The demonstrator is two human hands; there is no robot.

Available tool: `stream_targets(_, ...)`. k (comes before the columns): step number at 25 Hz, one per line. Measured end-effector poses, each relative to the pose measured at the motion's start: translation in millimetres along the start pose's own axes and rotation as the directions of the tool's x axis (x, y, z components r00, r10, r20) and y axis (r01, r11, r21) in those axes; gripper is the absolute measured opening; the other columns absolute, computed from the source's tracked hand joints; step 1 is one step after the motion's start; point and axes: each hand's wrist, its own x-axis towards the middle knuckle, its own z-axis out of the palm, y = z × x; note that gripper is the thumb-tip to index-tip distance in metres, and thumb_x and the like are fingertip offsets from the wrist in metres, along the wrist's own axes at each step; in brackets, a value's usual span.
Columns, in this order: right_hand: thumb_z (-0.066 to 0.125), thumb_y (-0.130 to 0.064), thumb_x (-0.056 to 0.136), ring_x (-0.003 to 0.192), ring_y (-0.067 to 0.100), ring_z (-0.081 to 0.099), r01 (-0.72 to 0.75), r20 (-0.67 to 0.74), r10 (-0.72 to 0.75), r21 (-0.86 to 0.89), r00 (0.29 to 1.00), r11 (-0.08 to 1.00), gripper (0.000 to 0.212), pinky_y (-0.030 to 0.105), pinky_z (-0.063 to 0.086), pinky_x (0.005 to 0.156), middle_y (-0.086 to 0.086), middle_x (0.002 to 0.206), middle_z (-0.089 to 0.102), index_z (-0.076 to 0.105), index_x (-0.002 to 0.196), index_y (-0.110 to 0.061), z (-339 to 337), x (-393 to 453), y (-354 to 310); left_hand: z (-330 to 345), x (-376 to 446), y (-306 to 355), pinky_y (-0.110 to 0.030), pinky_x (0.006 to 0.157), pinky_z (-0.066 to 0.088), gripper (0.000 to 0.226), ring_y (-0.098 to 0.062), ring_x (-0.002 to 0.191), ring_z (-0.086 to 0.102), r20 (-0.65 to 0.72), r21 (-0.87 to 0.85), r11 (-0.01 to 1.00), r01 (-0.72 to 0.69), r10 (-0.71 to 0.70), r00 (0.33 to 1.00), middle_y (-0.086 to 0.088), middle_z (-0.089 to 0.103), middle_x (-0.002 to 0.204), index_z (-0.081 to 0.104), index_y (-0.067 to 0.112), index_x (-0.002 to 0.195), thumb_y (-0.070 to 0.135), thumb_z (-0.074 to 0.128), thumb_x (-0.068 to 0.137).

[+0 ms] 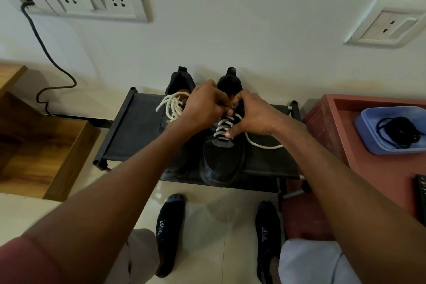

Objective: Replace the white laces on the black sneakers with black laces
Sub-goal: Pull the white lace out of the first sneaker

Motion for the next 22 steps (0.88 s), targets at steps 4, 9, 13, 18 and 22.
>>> stream_targets(4,0.101,-0.032,0.058,0.115,0.025,0.056,0.025,0.004,-0.025,-0.017,1.000,1.000,0.090,0.048,0.055,0.097,0.001,0.132,0.047,0.045,0.129,-0.033,-1,-4,-6,-5,-10,11,-0.022,0.073,0.062,0.005,-0.010,0.076,0.074,0.121,-0.598,0.718,0.356,-0.358,0.926,-0.005,0.074,0.080,0.078,0.005,0.086,0.009,0.080,0.088)
stream_targets(9,0.101,-0.027,0.059,0.114,0.023,0.054,0.009,0.015,-0.009,-0.017,1.000,1.000,0.088,0.042,0.053,0.093,0.000,0.132,0.048,0.046,0.128,-0.033,-7,-5,-2,-3,-10,13,-0.029,0.059,0.052,0.012,-0.018,0.065,0.066,0.274,-0.683,0.466,0.562,-0.551,0.789,-0.005,0.072,0.071,0.075,0.009,0.084,0.016,0.075,0.094)
stream_targets(13,0.102,-0.029,0.058,0.112,0.022,0.056,0.003,0.009,-0.003,-0.014,1.000,1.000,0.088,0.043,0.053,0.092,0.000,0.130,0.051,0.047,0.127,-0.033,-6,-3,1,-6,-8,11,-0.029,0.064,0.047,0.016,-0.014,0.072,0.062,0.162,-0.453,0.763,0.462,-0.439,0.884,-0.003,0.068,0.079,0.072,0.009,0.089,0.022,0.069,0.099)
stream_targets(18,0.103,-0.029,0.058,0.115,0.024,0.057,0.006,0.016,-0.006,-0.015,1.000,1.000,0.089,0.043,0.053,0.093,0.001,0.130,0.054,0.049,0.129,-0.031,-8,-2,2,-6,-5,10,-0.039,0.088,0.056,0.023,-0.007,0.089,0.070,0.029,-0.189,0.974,0.122,-0.118,0.993,0.011,0.074,0.085,0.071,0.027,0.089,0.005,0.065,0.091)
stream_targets(22,0.102,-0.029,0.058,0.114,0.024,0.058,0.013,0.013,-0.013,-0.008,1.000,1.000,0.087,0.047,0.054,0.096,0.000,0.130,0.054,0.049,0.126,-0.033,-6,-2,-1,-8,-7,19,-0.040,0.086,0.026,0.010,-0.013,0.092,0.060,0.057,0.250,0.968,-0.020,0.006,0.998,0.016,0.060,0.075,0.076,0.034,0.099,0.030,0.070,0.092)
